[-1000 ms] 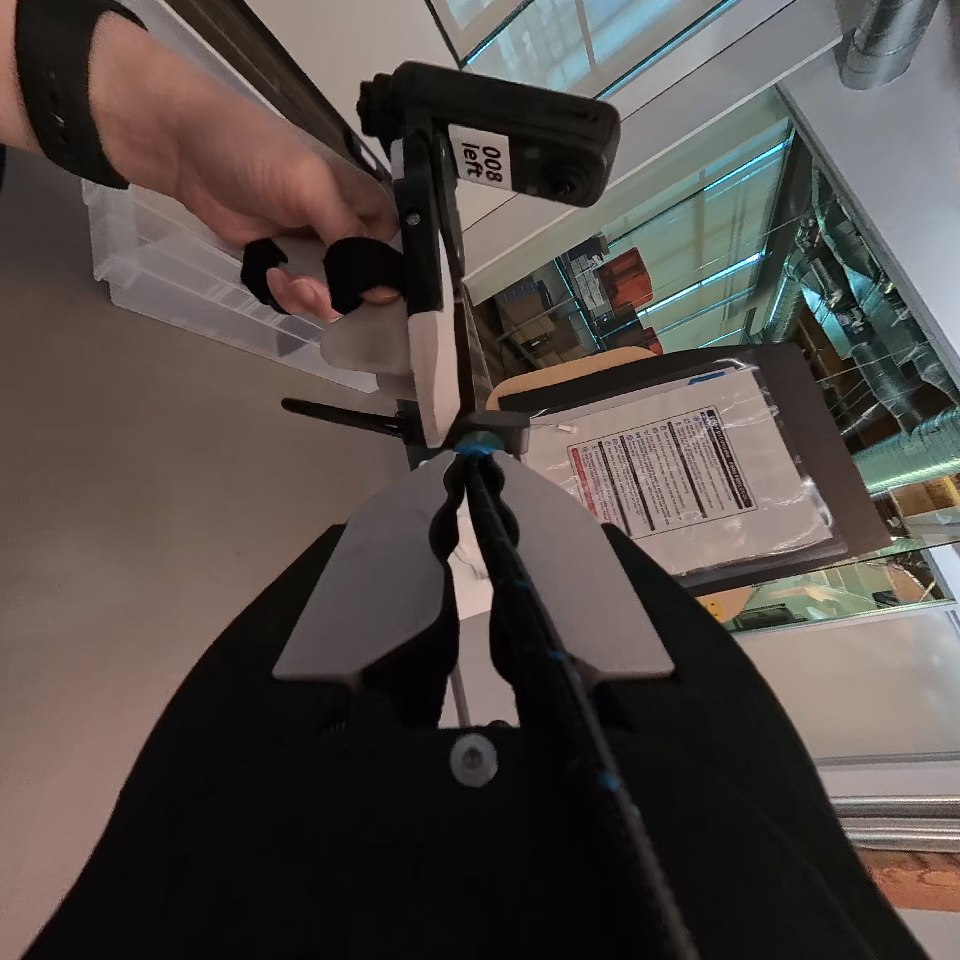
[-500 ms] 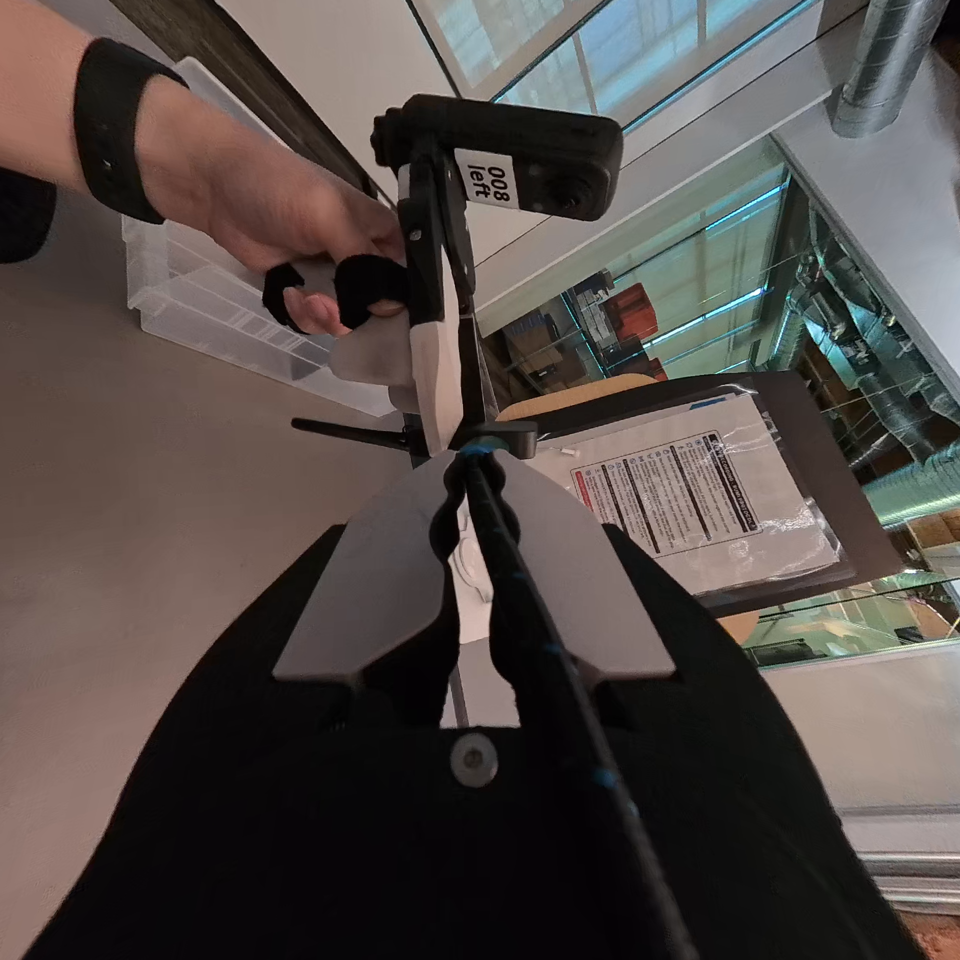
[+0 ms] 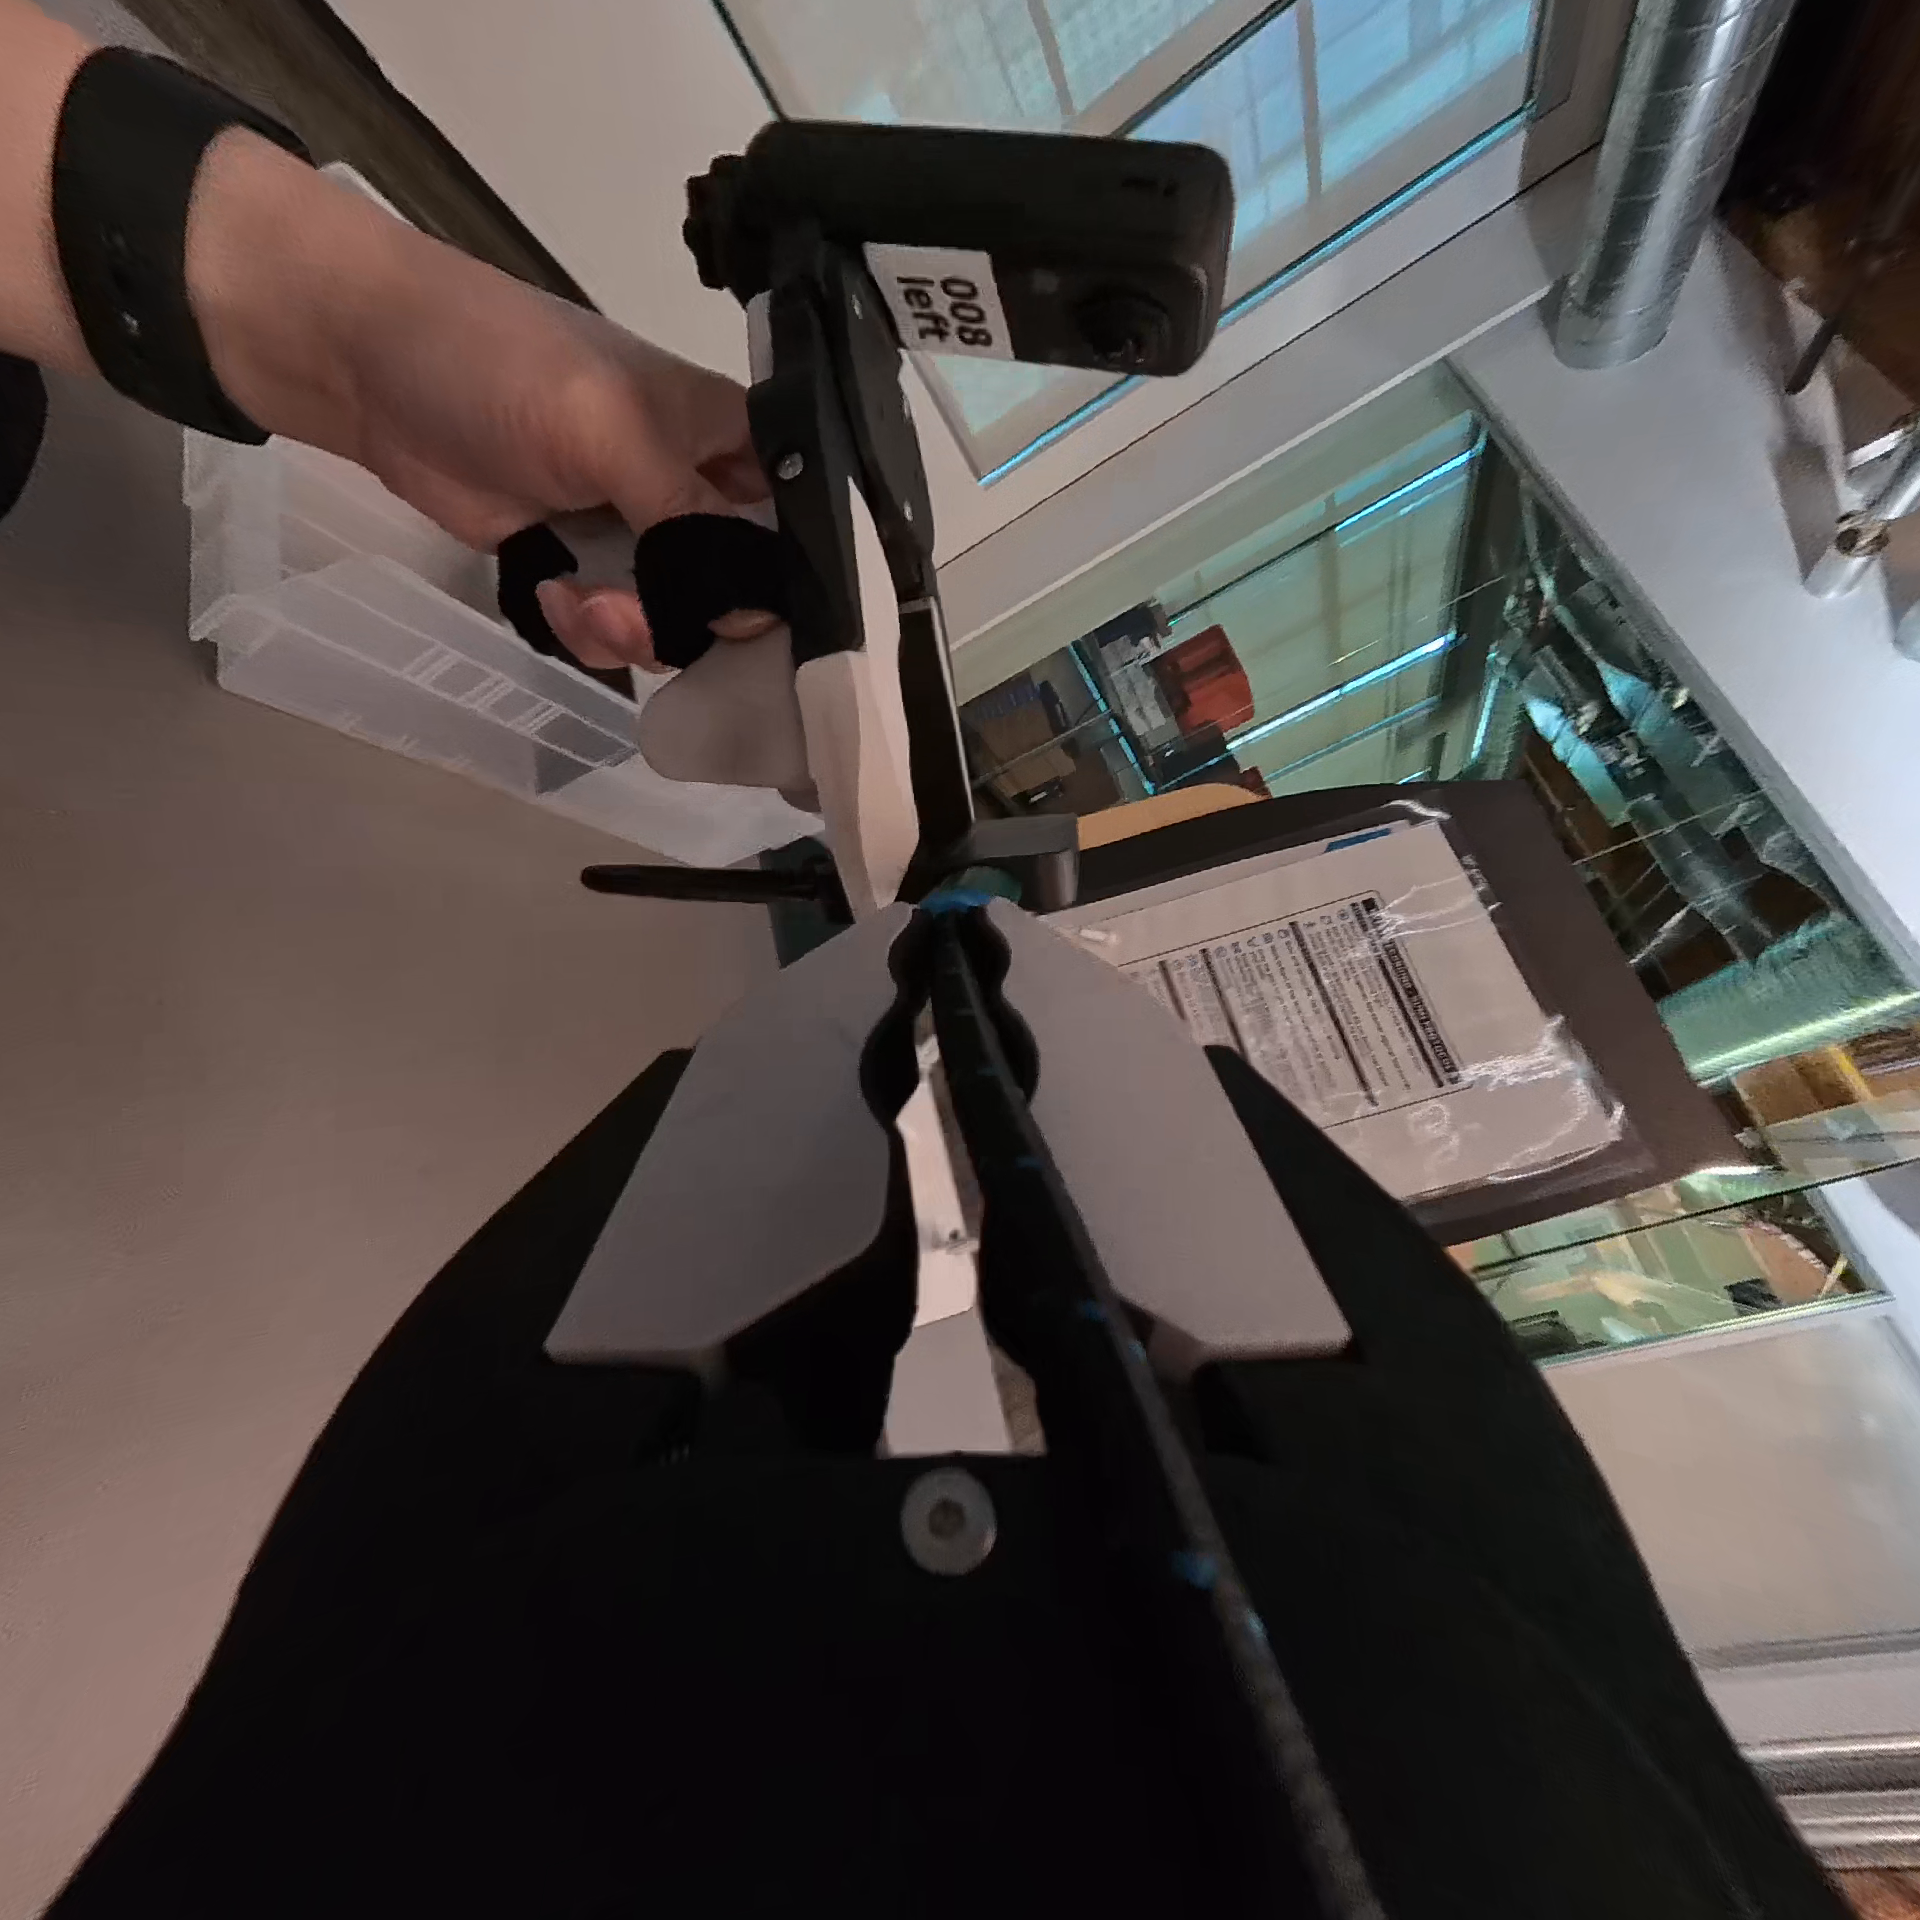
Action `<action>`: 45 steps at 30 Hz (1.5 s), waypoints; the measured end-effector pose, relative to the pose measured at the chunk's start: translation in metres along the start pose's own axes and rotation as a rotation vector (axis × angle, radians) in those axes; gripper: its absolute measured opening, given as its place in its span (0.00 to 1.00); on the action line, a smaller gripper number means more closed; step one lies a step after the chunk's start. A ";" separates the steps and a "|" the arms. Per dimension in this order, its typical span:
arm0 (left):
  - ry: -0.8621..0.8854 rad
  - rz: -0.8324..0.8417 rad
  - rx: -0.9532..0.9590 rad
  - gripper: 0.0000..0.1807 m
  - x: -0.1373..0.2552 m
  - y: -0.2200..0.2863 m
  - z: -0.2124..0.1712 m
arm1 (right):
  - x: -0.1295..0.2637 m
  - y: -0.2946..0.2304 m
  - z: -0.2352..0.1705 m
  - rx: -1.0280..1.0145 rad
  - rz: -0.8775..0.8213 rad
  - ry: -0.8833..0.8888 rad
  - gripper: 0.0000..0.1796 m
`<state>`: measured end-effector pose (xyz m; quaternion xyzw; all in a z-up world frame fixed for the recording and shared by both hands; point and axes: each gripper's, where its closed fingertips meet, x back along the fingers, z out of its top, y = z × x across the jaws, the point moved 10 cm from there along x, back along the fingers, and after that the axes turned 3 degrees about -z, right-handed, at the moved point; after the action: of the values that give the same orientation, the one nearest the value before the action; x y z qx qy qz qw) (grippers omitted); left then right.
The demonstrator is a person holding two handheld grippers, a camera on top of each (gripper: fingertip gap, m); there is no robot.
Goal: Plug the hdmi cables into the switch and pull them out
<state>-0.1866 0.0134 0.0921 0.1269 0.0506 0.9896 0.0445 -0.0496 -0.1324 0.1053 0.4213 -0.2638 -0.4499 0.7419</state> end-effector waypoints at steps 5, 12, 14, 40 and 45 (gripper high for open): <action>0.125 0.118 -0.134 0.38 0.010 0.023 0.018 | 0.011 0.007 0.000 0.035 -0.120 0.156 0.04; 0.085 0.238 -0.287 0.38 0.014 0.055 0.030 | 0.025 0.005 -0.012 0.132 -0.154 0.379 0.04; 0.088 0.261 -0.306 0.38 0.013 0.062 0.032 | 0.027 0.007 -0.016 0.071 -0.145 0.434 0.04; 0.092 0.810 -0.617 0.37 0.043 0.059 0.041 | -0.052 -0.058 -0.041 -0.369 0.162 0.317 0.12; -0.008 0.889 -0.675 0.37 0.035 0.048 0.034 | -0.048 -0.079 -0.012 -0.186 0.212 0.396 0.06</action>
<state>-0.2157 -0.0277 0.1389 0.1184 -0.3276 0.8740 -0.3387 -0.0977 -0.1037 0.0307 0.4012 -0.1135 -0.3003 0.8579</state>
